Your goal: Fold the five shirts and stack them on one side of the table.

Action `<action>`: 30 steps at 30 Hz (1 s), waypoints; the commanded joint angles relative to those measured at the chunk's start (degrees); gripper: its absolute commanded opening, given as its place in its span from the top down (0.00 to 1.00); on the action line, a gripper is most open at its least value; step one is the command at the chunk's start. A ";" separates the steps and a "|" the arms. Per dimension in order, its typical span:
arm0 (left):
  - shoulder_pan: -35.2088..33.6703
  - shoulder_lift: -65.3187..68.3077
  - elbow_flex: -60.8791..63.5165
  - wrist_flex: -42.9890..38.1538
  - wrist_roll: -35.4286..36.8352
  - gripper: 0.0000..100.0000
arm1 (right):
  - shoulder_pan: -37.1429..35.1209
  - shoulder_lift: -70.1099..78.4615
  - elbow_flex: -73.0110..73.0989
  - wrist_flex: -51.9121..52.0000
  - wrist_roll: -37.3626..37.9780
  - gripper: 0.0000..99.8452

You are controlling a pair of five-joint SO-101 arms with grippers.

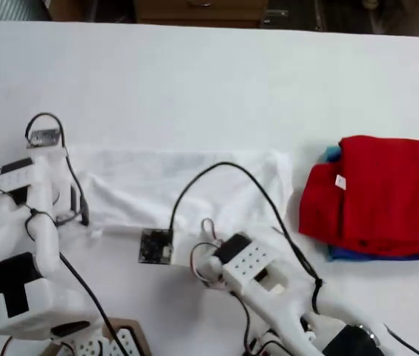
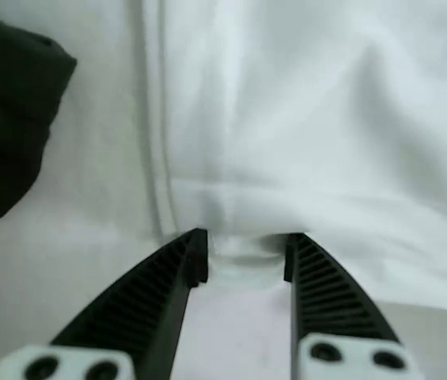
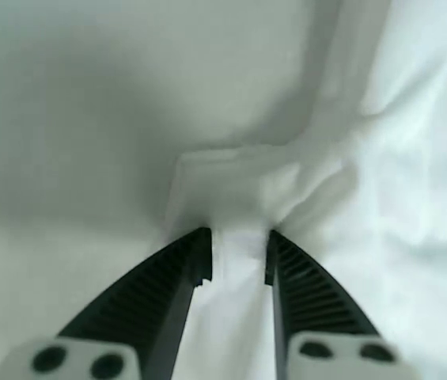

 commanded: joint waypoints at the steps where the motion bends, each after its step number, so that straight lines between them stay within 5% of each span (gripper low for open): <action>1: -0.26 -2.02 -1.27 -1.85 0.26 0.82 | 0.84 1.10 -1.41 0.04 0.00 0.94; 22: -0.26 -1.85 -1.01 -2.02 0.26 0.82 | 0.75 -10.86 -6.59 14.99 0.00 0.98; 30: -0.18 -1.76 -1.01 -2.11 0.18 0.82 | 0.48 -11.38 -5.54 18.15 -5.54 0.81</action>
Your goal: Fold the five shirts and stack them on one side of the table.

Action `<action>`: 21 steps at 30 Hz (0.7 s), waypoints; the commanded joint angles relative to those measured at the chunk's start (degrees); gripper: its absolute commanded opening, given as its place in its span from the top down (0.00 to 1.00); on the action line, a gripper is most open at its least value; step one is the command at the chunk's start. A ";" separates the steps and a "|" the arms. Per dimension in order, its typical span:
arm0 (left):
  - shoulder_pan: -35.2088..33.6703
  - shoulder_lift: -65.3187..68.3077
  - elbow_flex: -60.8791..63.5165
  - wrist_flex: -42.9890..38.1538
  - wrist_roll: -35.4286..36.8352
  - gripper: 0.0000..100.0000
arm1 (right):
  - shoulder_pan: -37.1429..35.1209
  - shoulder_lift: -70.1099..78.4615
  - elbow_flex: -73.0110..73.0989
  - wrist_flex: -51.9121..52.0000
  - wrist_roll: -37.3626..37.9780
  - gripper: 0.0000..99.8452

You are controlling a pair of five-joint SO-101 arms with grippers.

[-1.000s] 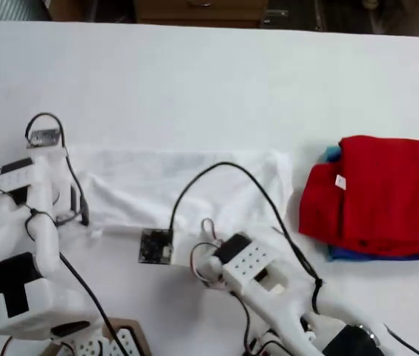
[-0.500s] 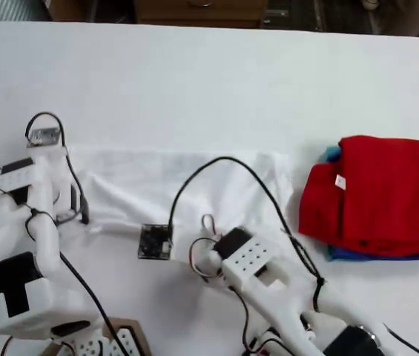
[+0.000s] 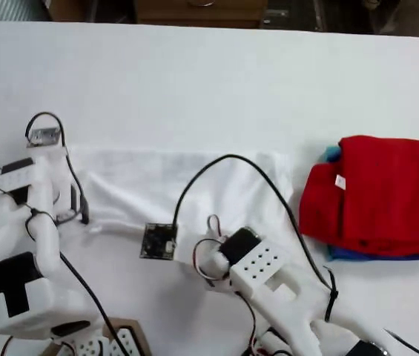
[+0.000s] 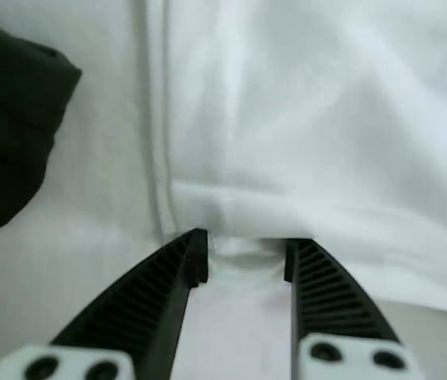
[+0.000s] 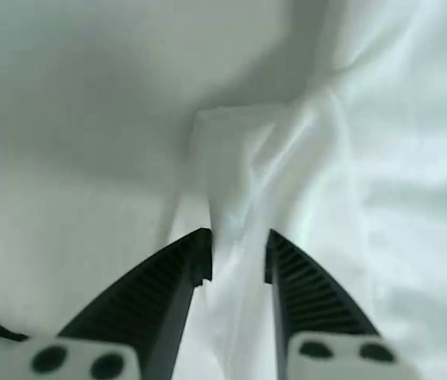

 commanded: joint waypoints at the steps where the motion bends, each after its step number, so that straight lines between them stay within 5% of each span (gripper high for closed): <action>1: -0.18 -1.76 -1.01 -1.05 0.18 0.82 | 0.31 -2.33 -0.35 0.66 -2.11 0.80; 21: -0.18 -1.76 -0.92 -1.49 0.18 0.82 | -6.64 -1.63 2.81 1.89 -2.37 0.80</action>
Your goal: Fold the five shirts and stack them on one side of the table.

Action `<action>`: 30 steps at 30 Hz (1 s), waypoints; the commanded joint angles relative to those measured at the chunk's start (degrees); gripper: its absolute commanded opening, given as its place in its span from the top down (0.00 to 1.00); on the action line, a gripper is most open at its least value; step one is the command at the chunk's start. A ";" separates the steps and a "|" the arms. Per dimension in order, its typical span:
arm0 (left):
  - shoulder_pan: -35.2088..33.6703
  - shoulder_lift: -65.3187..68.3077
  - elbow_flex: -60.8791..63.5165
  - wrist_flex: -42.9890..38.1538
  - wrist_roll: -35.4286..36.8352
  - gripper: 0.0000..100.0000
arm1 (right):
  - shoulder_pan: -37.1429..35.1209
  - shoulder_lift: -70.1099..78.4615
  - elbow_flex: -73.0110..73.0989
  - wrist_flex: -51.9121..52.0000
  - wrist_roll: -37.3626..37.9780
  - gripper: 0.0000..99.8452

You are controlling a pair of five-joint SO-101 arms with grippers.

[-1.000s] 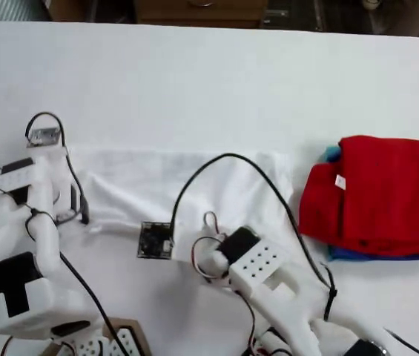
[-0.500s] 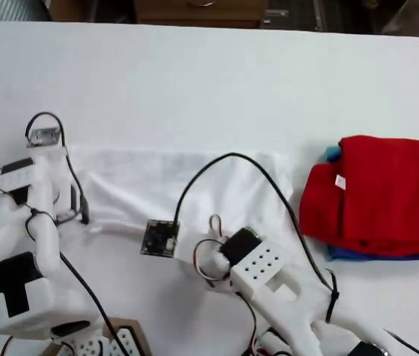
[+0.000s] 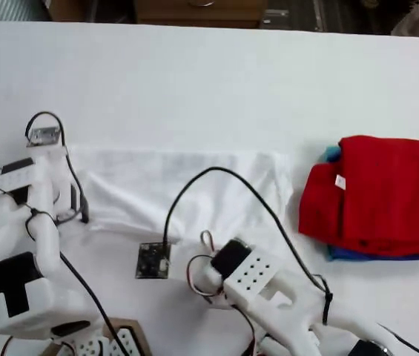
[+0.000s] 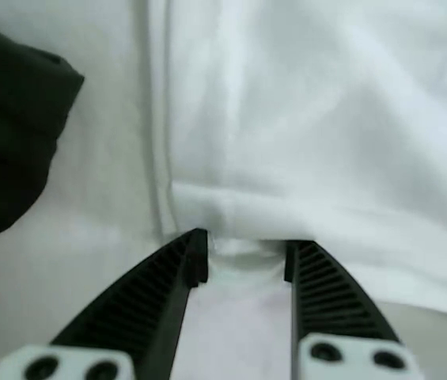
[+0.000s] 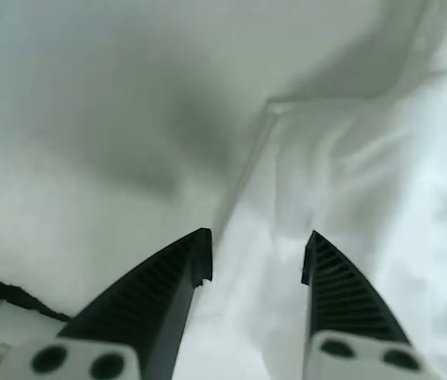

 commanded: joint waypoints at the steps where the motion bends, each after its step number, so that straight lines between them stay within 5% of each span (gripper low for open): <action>1: -0.18 -1.76 -0.92 -0.88 0.18 0.82 | -0.22 -0.84 0.88 -1.63 -0.53 0.80; 6: -0.18 -1.76 -0.92 -0.88 -1.05 0.82 | -0.22 8.13 1.41 -5.23 -0.35 0.71; 14: -0.18 -1.85 -0.92 -0.79 -1.23 0.82 | -0.40 25.01 -4.40 -6.73 -0.18 0.71; 21: -0.18 -1.85 -0.92 -0.70 -1.32 0.82 | -0.40 26.86 -6.42 -6.81 -0.53 0.99; 30: -0.18 -1.85 -0.92 -0.70 -1.32 0.82 | -0.40 26.77 -6.51 -6.73 -0.26 0.98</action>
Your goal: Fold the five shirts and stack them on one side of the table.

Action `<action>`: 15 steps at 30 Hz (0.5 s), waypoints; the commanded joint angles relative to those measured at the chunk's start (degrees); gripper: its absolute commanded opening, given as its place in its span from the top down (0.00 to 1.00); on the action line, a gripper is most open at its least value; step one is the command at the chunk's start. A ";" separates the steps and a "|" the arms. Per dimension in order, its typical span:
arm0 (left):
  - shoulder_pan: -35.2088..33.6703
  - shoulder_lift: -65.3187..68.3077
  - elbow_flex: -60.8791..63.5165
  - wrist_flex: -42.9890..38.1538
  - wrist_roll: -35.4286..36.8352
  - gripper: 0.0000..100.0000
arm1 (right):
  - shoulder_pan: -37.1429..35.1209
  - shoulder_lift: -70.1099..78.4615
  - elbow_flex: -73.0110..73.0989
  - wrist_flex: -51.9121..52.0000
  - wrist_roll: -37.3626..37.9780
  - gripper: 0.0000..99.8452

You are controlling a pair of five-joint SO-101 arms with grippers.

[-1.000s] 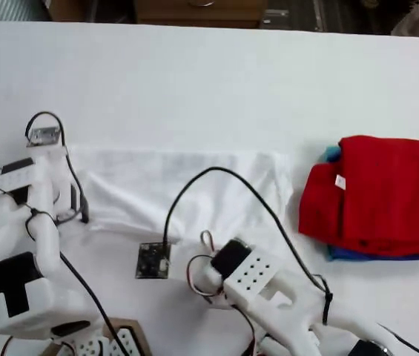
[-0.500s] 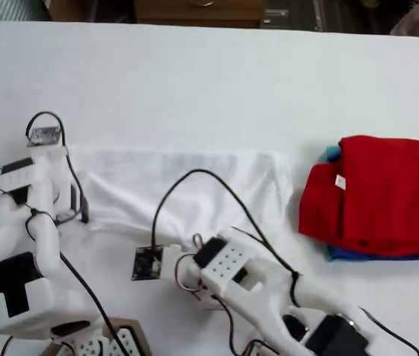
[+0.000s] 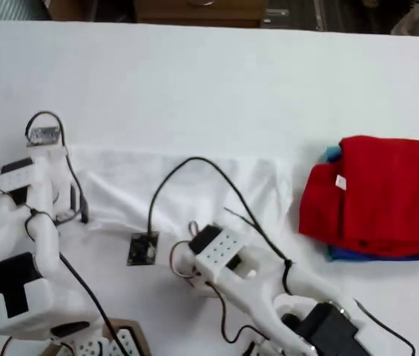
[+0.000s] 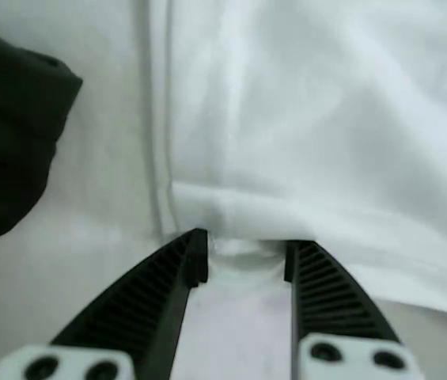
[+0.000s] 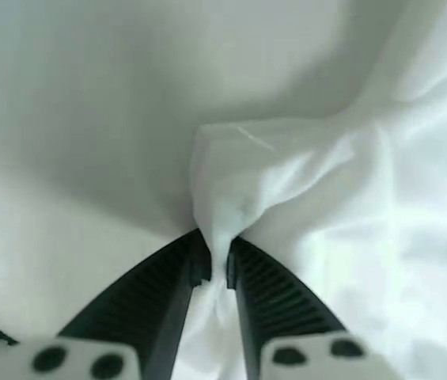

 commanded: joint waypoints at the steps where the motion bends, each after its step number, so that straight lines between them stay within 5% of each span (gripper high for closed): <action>1: -0.26 -1.85 -0.92 -0.70 -0.62 0.82 | -0.92 2.24 0.35 0.66 -0.09 0.98; 9: -0.26 -1.85 -0.92 -0.70 -0.70 0.82 | 0.31 2.24 -13.71 15.60 0.00 0.98; 15: -0.26 -1.76 -0.92 -0.70 -0.70 0.82 | 14.02 2.33 -29.19 20.00 9.05 0.98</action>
